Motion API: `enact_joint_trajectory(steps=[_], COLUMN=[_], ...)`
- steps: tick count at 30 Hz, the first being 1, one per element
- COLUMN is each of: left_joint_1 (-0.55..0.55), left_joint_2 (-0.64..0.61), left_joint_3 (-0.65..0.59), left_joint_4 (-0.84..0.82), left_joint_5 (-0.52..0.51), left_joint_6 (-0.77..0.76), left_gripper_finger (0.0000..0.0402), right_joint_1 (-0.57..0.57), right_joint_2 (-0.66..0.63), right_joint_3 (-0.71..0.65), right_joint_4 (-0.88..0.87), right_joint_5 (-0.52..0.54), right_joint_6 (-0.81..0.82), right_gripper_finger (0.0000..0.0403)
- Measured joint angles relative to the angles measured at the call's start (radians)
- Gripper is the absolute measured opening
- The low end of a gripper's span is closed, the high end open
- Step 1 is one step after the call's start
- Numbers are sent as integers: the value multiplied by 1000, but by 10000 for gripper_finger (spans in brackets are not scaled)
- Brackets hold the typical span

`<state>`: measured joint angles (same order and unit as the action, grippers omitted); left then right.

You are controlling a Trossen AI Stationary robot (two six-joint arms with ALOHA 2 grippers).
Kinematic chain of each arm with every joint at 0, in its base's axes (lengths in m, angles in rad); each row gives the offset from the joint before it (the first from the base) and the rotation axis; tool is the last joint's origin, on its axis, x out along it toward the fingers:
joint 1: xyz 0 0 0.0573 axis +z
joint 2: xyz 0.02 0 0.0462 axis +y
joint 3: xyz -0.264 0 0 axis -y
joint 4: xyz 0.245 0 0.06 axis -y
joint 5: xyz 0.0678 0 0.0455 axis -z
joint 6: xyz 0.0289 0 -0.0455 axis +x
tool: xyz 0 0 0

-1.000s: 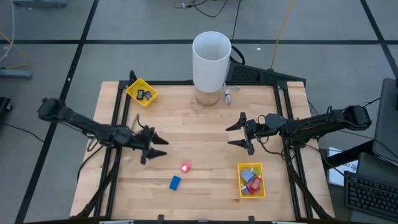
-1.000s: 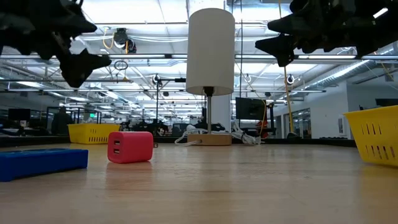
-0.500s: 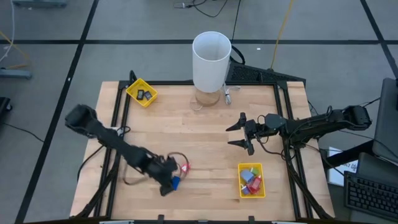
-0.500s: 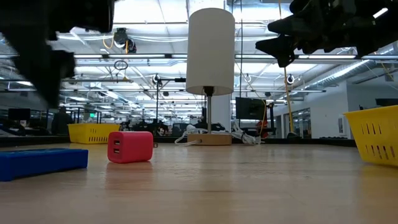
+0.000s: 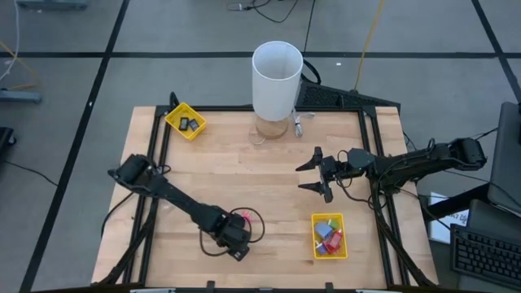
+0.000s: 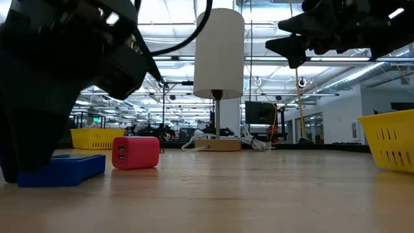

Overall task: Pick & Place Office items
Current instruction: Put the blue digital timer into the top yellow bin

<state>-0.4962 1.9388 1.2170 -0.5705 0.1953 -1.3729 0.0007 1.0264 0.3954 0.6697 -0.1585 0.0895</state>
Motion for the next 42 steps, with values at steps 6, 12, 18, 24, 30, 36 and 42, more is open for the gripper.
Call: enact_joint_trajectory(steps=[6,12,18,24,30,36,42], left_joint_1=[25,35,37,22,-3,-1,4], left_joint_2=[19,13,-8,-73,-115,-119,-120], left_joint_3=[2,3,-3,-10,-8,-6,-6], left_joint_4=[-29,-155,-265,-556,-565,-356,-213], left_joint_5=[-2,25,56,-88,-184,-226,-219], left_joint_6=[2,22,128,53,-47,-21,20], left_gripper_finger=[191,158,116,86,82,151,260], right_joint_1=[0,0,0,0,0,0,0], right_joint_2=[1,1,1,1,1,1,1], right_joint_3=[0,0,0,0,-1,-1,-1], right_joint_4=[0,-6,-8,-8,-8,-8,-8], right_joint_5=[0,0,0,0,0,0,0], right_joint_6=[-4,-4,-4,-2,0,0,4], right_gripper_finger=[265,265,265,265,265,265,265])
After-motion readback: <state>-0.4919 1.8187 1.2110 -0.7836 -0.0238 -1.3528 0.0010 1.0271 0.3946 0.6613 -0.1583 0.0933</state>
